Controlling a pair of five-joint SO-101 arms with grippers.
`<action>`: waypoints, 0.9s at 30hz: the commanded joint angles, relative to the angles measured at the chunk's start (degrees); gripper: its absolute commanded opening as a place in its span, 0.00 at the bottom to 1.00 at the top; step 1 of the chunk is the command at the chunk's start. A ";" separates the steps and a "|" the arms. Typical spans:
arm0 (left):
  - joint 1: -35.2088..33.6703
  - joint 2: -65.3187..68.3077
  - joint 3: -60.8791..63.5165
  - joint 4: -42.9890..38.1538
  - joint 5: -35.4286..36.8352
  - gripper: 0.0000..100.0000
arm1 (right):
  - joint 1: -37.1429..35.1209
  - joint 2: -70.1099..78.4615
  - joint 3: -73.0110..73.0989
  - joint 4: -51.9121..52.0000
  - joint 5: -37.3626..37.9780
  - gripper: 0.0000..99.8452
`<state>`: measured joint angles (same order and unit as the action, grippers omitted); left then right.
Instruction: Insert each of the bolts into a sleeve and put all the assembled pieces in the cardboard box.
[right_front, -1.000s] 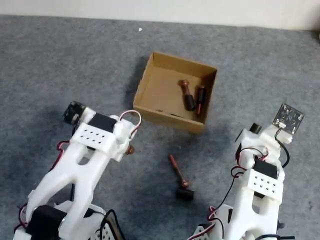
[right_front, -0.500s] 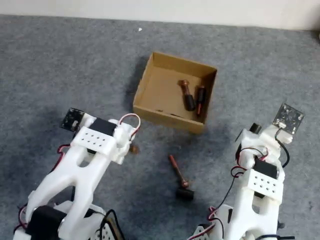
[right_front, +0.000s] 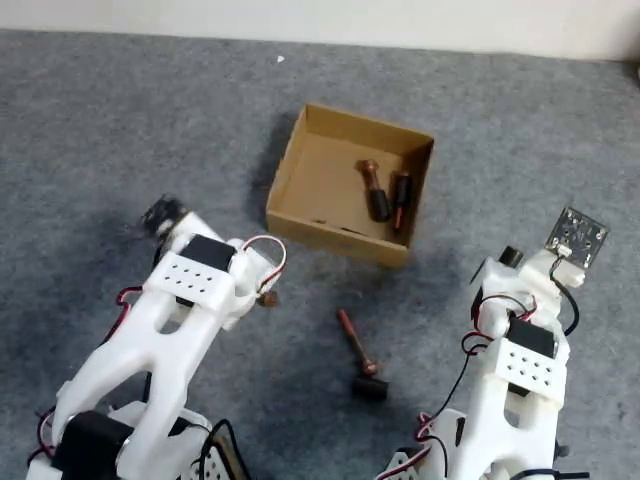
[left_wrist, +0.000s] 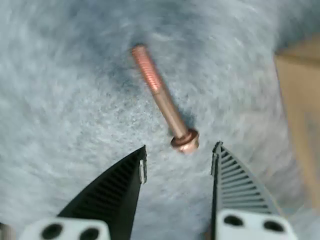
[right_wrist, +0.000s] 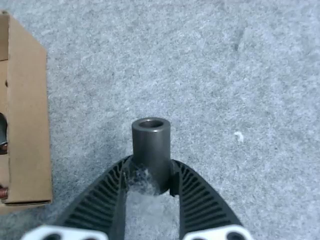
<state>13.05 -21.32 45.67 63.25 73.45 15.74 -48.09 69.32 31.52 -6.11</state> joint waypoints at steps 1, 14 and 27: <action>-0.04 -2.42 -6.37 7.30 -17.58 0.23 | 0.66 -2.15 -0.48 -1.71 -0.18 0.01; -7.43 -2.42 -12.53 13.19 -48.44 0.22 | 0.66 -2.15 -0.40 -1.71 -0.18 0.01; -8.31 -1.89 -12.18 9.85 -79.74 0.01 | 0.66 -2.15 -0.40 -1.71 -0.18 0.01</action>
<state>5.41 -21.85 35.91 74.68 -2.15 15.74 -48.09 69.32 31.52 -6.11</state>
